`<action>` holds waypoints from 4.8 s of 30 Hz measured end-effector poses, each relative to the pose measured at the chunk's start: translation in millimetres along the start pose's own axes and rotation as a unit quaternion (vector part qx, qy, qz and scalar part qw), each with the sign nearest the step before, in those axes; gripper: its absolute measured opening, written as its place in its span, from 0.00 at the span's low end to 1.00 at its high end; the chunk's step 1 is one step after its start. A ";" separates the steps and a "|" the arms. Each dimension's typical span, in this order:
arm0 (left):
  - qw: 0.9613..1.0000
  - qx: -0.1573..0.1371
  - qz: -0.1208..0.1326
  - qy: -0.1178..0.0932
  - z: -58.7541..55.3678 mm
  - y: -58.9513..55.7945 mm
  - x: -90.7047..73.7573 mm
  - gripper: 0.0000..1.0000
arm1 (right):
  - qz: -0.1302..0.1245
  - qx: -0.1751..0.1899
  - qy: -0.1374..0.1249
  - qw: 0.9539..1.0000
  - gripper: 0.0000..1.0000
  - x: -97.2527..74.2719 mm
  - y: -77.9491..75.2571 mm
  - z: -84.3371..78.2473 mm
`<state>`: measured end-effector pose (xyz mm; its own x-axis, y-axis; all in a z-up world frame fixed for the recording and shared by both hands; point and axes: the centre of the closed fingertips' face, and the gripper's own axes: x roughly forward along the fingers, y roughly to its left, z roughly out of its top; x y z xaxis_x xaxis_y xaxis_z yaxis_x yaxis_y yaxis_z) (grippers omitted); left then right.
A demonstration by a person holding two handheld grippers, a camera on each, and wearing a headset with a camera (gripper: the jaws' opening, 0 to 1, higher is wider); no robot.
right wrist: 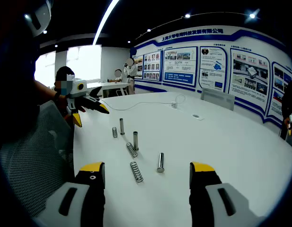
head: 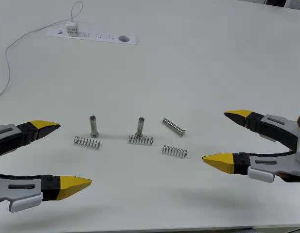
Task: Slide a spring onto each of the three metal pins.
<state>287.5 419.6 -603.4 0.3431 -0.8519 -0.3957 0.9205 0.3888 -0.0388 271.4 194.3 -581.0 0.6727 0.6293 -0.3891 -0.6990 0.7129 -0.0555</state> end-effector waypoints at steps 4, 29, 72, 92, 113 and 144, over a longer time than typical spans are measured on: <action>1.000 0.001 0.000 0.000 0.7 0.5 -0.6 0.79 | -0.002 0.002 0.003 1.000 0.73 0.0 -0.2 -0.9; 1.000 0.001 0.001 0.002 1.1 2.2 -0.5 0.78 | -0.007 0.007 0.016 1.000 0.66 15.1 -11.9 9.7; 1.000 0.009 -0.008 0.011 -2.2 -4.7 4.9 0.73 | -0.010 0.027 0.276 0.961 0.15 127.5 -35.9 -35.8; 1.000 0.005 -0.007 0.014 -6.6 -2.8 3.4 0.72 | 0.005 0.044 0.322 0.946 0.10 130.6 -35.0 -49.8; 1.000 0.011 -0.006 0.011 -3.2 -2.0 3.2 0.70 | -0.032 0.041 0.280 0.959 0.09 113.5 -36.9 -26.0; 1.000 0.016 -0.009 0.010 -1.1 -6.3 3.7 0.69 | -0.068 0.082 0.227 0.968 0.09 74.3 -30.8 -23.9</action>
<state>282.7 414.4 -605.6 0.3220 -0.8516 -0.4136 0.9323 0.3612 -0.0178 337.1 211.7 -630.2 0.5543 0.3522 -0.7541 -0.5387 0.8425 -0.0025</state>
